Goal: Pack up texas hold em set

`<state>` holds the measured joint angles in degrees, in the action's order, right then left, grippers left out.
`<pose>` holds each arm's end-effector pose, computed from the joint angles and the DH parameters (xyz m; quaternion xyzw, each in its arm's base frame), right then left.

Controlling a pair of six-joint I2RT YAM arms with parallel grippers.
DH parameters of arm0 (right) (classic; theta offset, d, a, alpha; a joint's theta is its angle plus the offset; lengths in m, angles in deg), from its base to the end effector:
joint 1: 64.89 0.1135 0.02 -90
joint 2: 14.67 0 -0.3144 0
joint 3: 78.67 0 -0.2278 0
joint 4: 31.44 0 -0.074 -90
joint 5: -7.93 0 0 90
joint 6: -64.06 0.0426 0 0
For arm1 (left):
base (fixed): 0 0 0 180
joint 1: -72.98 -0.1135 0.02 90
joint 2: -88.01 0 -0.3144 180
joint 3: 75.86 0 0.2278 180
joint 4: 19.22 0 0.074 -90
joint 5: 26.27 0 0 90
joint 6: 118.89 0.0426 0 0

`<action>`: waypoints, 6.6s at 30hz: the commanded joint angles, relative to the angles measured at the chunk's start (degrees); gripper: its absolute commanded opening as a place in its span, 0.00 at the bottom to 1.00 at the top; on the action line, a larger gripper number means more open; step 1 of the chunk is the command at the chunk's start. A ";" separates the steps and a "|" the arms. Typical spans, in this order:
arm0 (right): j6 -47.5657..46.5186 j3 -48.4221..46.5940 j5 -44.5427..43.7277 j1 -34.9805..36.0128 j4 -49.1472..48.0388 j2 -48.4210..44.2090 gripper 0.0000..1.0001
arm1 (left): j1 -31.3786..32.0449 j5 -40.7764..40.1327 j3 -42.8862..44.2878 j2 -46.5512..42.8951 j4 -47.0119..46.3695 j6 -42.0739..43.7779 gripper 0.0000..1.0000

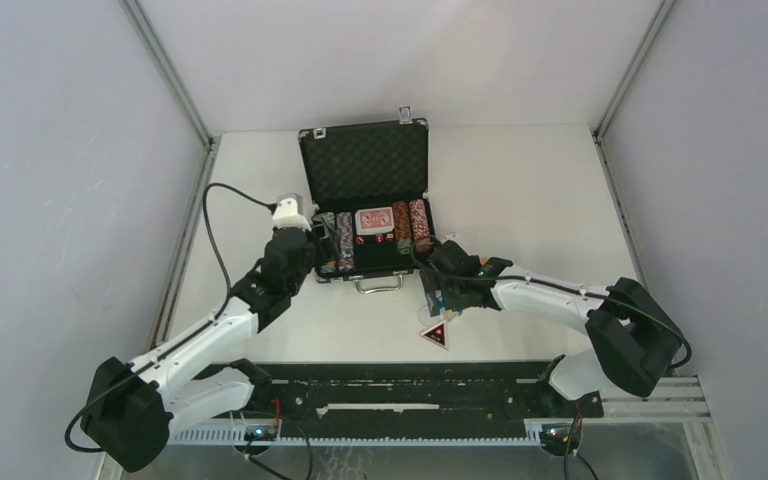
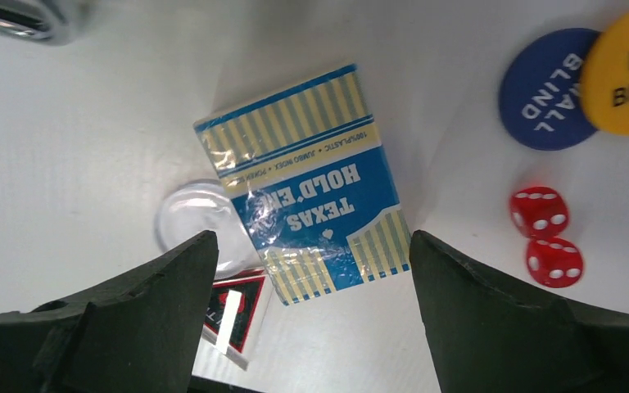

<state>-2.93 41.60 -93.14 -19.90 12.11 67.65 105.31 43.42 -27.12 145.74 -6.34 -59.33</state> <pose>0.1721 0.1605 0.2317 -0.1661 0.9598 0.0368 0.2233 0.1624 -0.0853 0.3013 -0.0853 0.8169 -0.1625 0.5468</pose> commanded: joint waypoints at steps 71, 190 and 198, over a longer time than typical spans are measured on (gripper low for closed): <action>-11.55 4.04 -12.39 20.40 -2.73 -24.63 0.02 | 3.45 50.00 12.38 12.15 -0.31 -9.00 0.76; -11.14 15.00 6.38 -2.74 -18.85 -30.94 0.80 | -9.93 30.35 -2.38 16.73 -22.65 -21.14 0.00; -11.30 15.85 7.68 -3.57 -20.32 -30.05 0.80 | -10.63 30.39 -2.20 20.52 -25.70 -21.21 0.00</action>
<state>-14.52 57.20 -86.39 -22.79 -4.70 37.27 95.35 73.40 -32.39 164.69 -29.53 -81.93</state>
